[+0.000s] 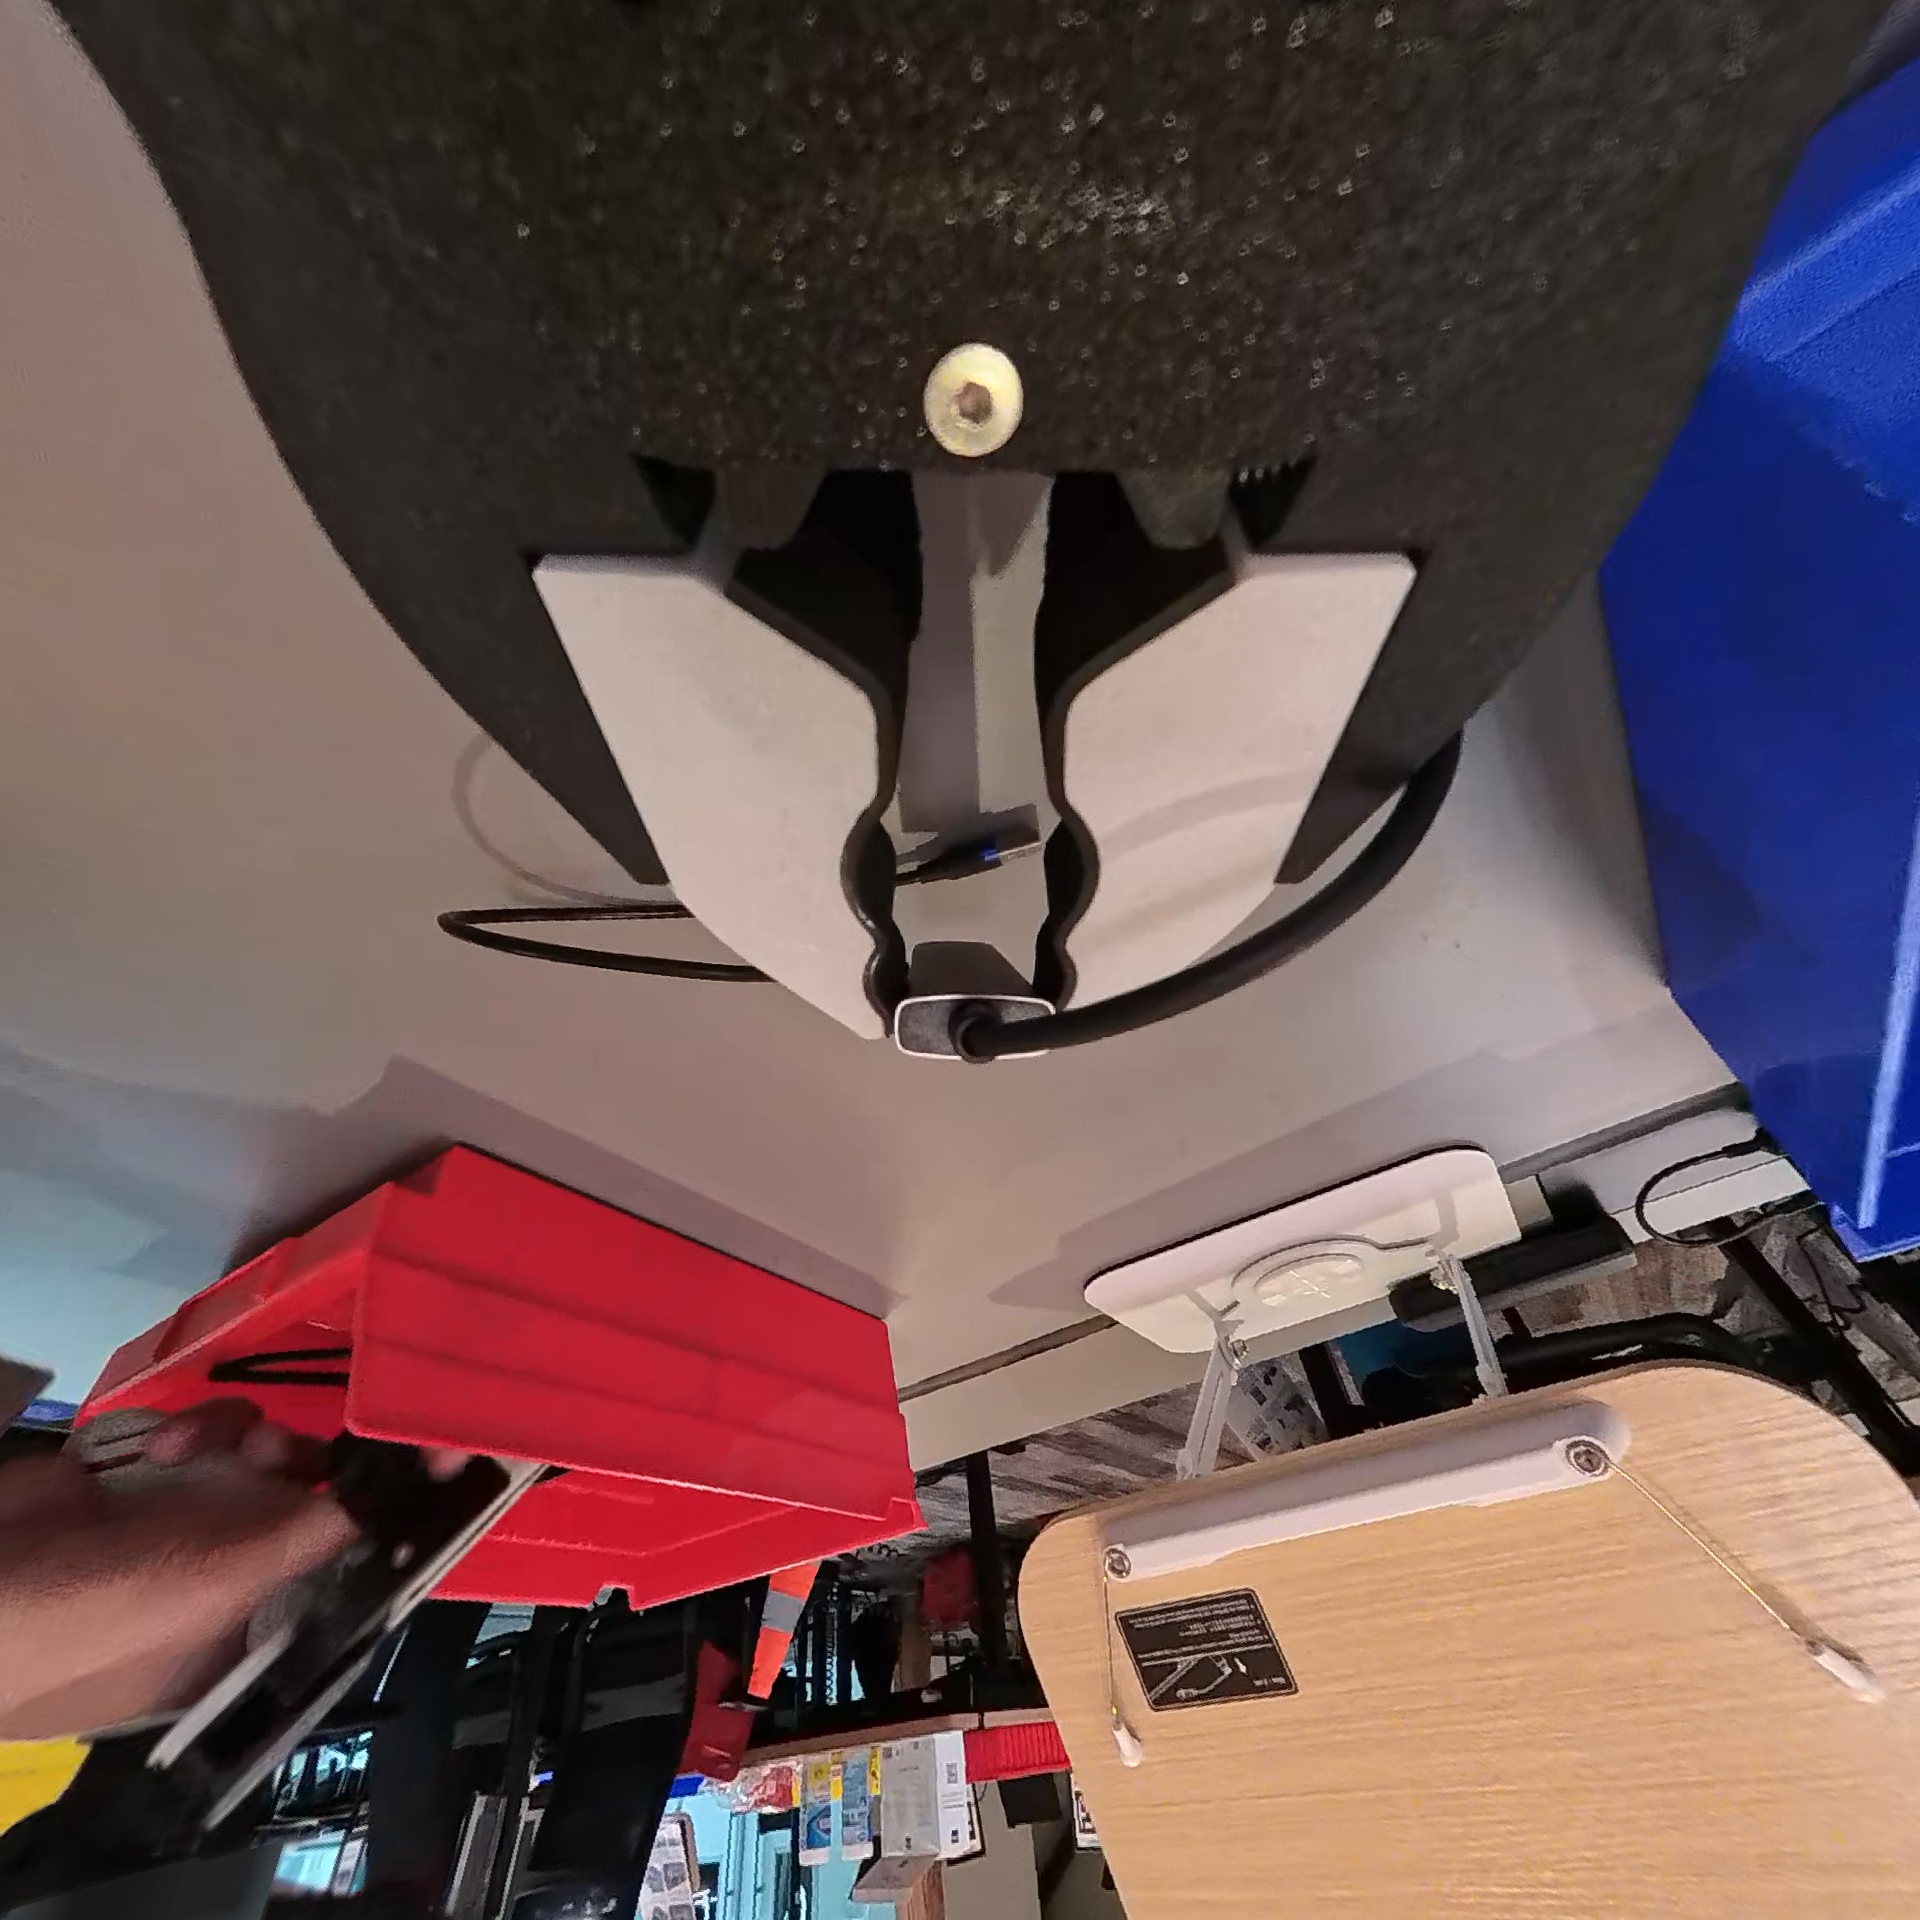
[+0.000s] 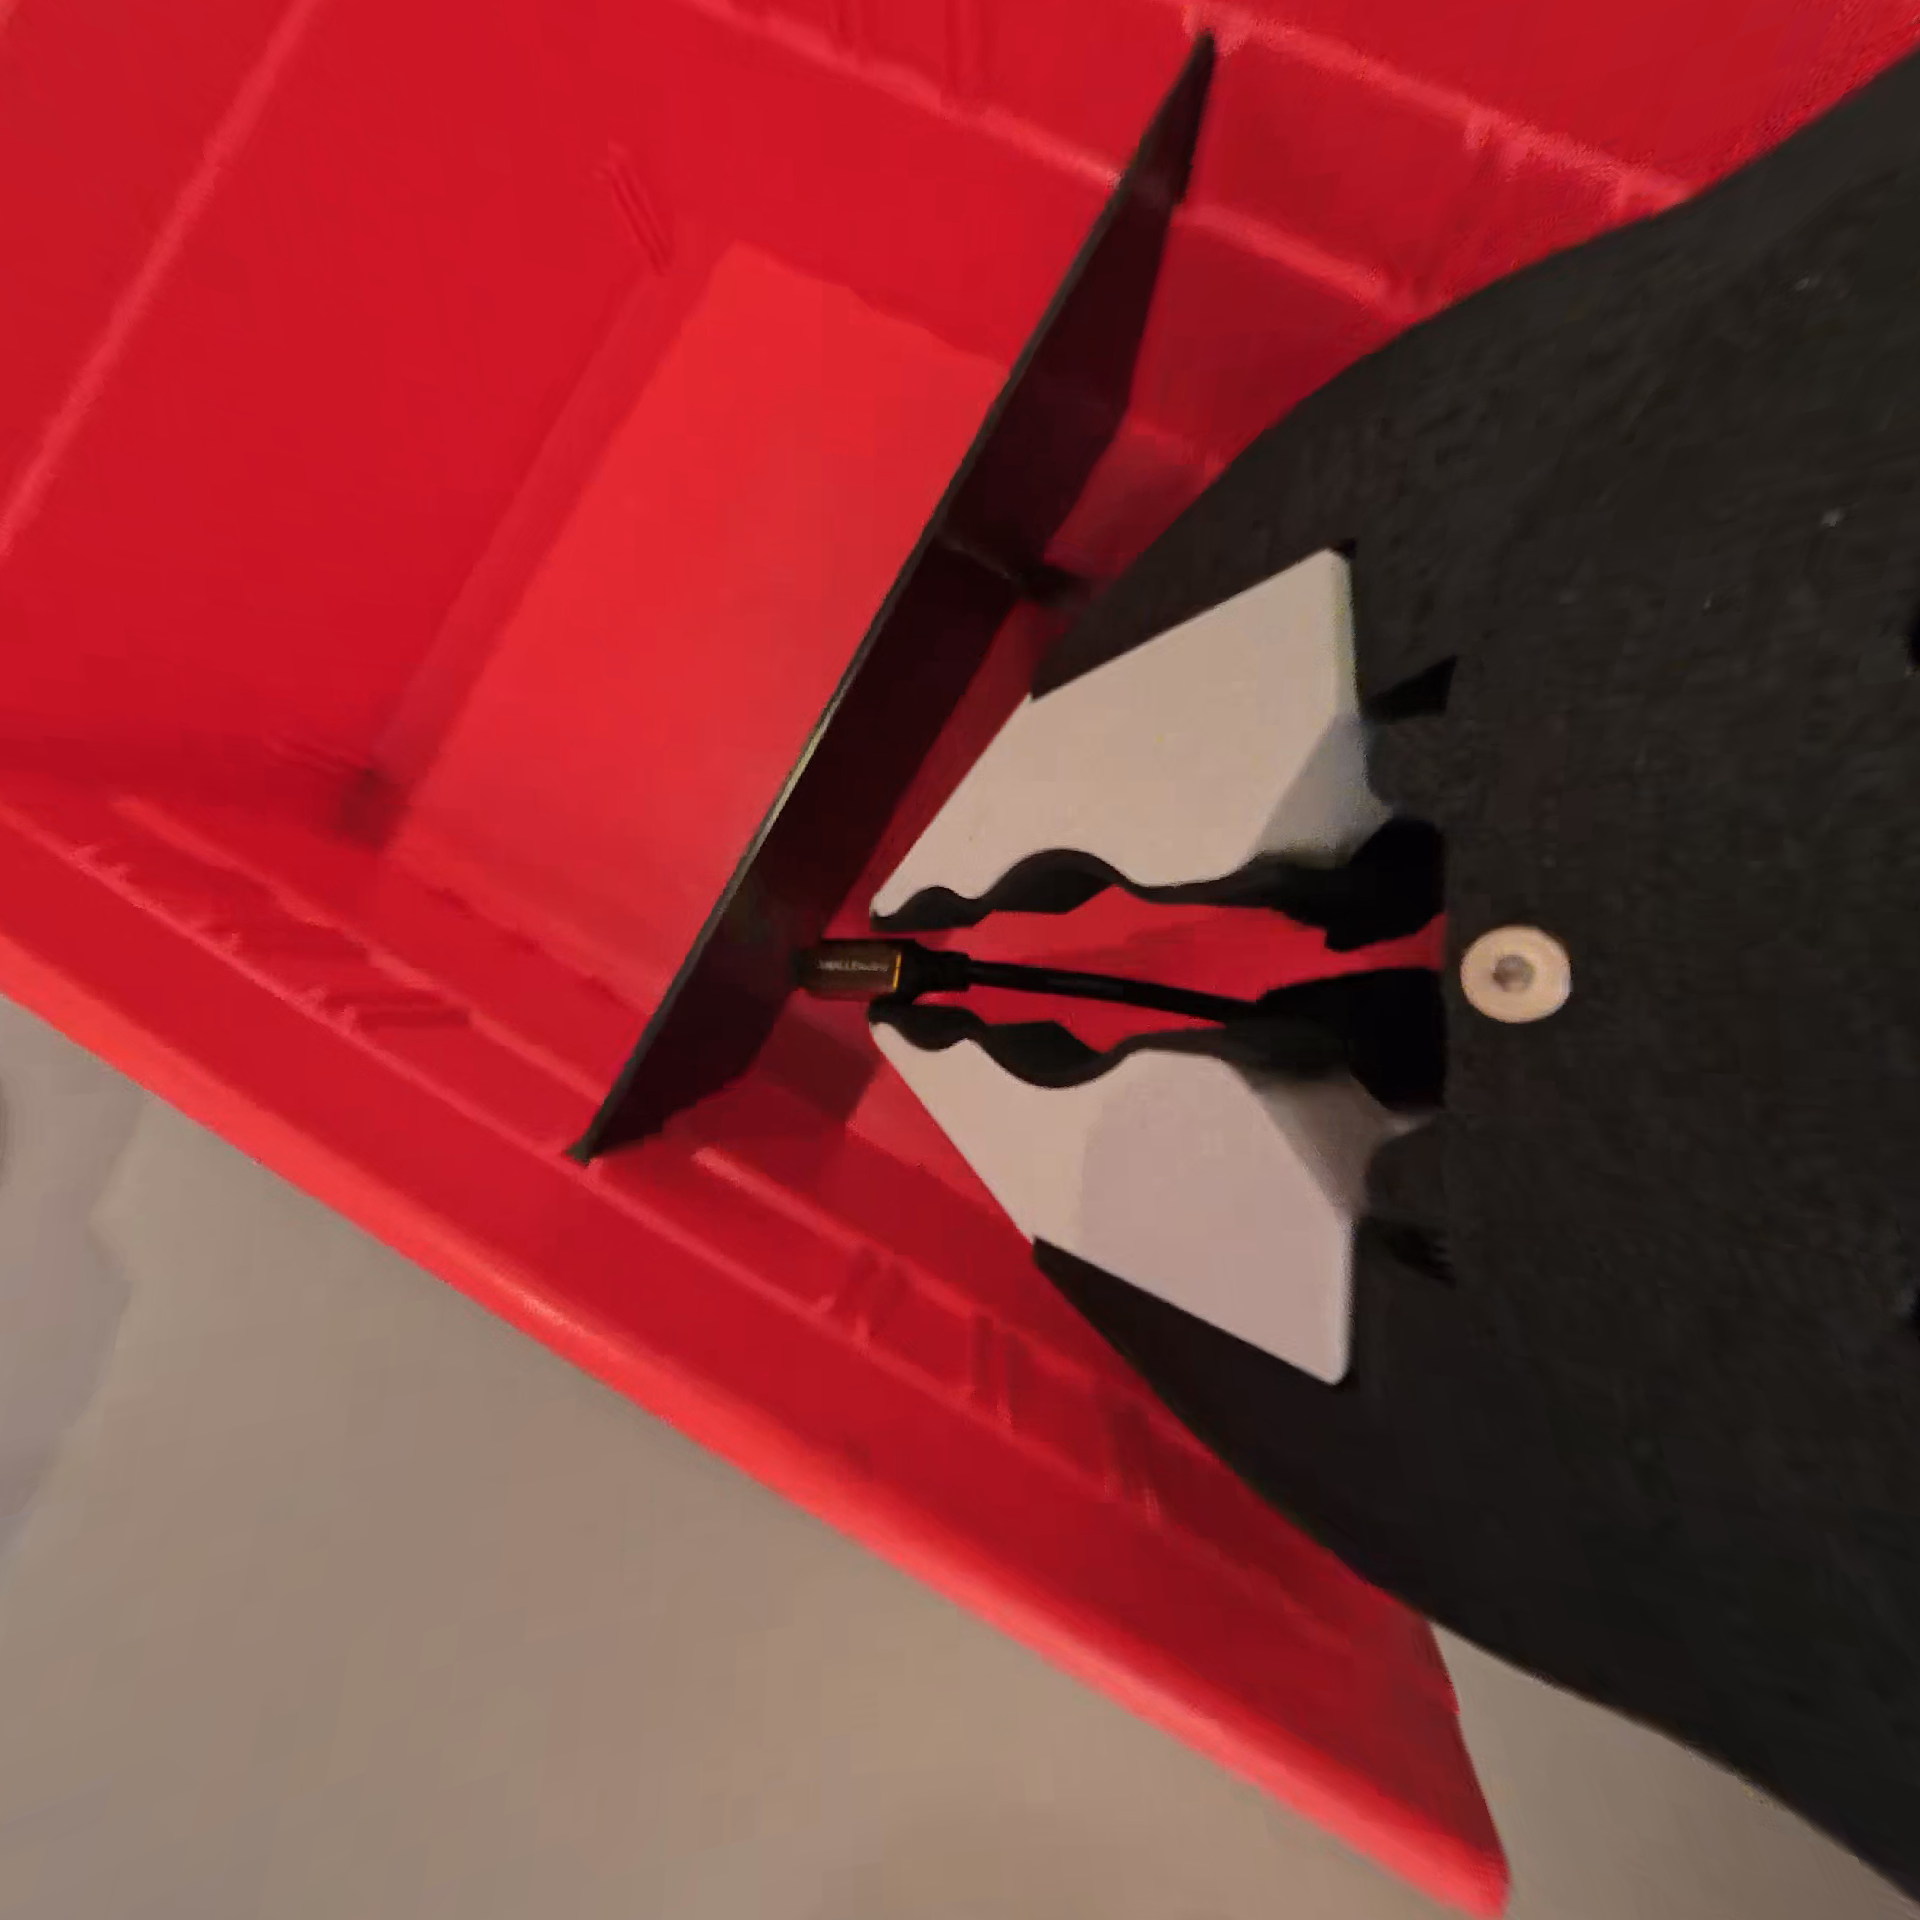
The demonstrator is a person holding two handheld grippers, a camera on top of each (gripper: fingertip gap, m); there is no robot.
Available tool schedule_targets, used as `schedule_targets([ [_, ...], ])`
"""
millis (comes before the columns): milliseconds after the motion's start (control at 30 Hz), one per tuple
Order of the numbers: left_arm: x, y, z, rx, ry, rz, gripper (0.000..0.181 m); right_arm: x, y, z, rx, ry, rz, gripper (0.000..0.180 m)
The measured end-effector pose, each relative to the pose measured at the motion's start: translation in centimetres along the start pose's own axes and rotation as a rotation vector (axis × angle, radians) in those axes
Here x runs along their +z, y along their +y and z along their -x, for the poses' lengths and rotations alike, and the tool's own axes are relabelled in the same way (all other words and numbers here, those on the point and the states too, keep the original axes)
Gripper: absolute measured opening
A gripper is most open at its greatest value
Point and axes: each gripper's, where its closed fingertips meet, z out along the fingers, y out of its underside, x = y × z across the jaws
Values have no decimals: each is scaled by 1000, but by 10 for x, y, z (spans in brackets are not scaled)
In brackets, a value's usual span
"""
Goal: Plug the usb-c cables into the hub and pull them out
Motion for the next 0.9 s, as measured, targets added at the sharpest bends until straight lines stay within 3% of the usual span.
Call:
schedule_targets([
  [33,-1,0,0,0,0,-1,24,-2,-1,1,71,-36,-7,25],
  [133,-1,0,0,-6,3,-2,24,-30,-27,5,216,-179,-188,37],
  [267,-1,-1,0,-7,8,-2,24,-86,-32,11,125,-206,-374,42],
  [433,0,0,-2,-10,19,-2,24,-96,45,26,2,-233,-205,29],
  [533,2,0,-4,-14,27,0,24,-84,70,20,5,-213,-125,25],
  [667,3,-3,-7,-9,31,-8,24,-70,77,16,-43,-171,-31,0],
  [900,2,-2,-9,-8,42,-5,24,-45,58,18,-97,-127,57,0],
])
